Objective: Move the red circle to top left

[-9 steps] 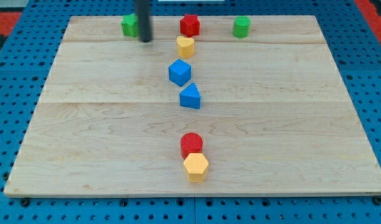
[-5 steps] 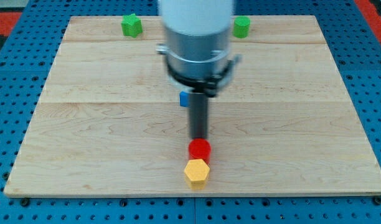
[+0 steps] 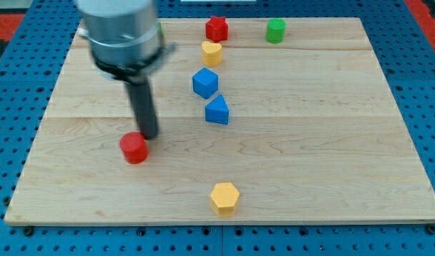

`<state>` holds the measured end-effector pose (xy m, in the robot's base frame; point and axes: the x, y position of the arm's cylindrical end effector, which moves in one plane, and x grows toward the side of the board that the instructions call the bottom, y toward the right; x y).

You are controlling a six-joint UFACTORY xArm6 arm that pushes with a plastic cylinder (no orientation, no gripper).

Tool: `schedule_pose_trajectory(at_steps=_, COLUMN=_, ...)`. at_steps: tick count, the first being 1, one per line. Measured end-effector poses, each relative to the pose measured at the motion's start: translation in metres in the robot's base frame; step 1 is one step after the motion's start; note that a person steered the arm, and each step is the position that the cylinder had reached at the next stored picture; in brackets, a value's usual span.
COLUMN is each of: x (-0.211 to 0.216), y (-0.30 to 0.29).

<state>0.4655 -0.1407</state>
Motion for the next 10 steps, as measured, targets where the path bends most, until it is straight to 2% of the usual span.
schedule_pose_trajectory(at_steps=1, x=0.039, y=0.000)
schedule_pose_trajectory(at_steps=2, x=0.041, y=0.061)
schedule_pose_trajectory(at_steps=3, x=0.077, y=0.087)
schedule_pose_trajectory(at_steps=4, x=0.079, y=0.015)
schedule_pose_trajectory(at_steps=5, x=0.044, y=-0.067)
schedule_pose_trajectory(at_steps=6, x=0.089, y=-0.077)
schedule_pose_trajectory(at_steps=7, x=0.073, y=-0.140)
schedule_pose_trajectory(at_steps=8, x=0.034, y=-0.125)
schedule_pose_trajectory(at_steps=9, x=0.073, y=-0.114)
schedule_pose_trajectory(at_steps=10, x=0.095, y=-0.094)
